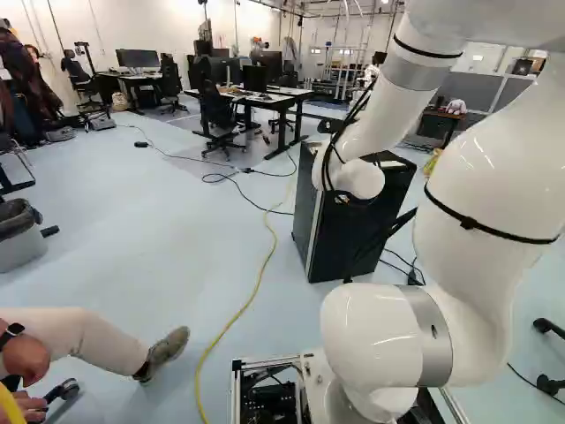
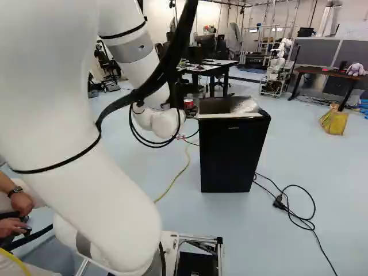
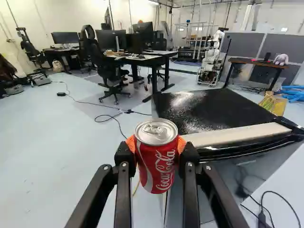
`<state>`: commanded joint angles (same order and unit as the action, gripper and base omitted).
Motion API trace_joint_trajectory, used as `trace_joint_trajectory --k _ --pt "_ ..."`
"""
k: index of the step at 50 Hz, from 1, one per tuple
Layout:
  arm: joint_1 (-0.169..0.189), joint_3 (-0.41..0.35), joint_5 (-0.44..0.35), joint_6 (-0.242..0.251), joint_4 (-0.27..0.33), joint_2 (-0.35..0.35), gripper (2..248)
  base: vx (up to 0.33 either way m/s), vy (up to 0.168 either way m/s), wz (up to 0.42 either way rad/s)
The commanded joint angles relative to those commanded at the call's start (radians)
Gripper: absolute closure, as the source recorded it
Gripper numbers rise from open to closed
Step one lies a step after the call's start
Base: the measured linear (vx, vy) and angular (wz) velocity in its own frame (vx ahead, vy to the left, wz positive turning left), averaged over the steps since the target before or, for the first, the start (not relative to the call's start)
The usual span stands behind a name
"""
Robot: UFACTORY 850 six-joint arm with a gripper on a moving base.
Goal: Grab a drink from the fridge
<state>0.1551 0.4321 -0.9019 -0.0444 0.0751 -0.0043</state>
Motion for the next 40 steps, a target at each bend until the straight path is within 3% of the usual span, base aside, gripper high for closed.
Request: trace_joint_trajectory --k 40 --pt "-0.118 -0.263 0.022 0.034 -0.057 0.216 151 0.000 0.000 0.000"
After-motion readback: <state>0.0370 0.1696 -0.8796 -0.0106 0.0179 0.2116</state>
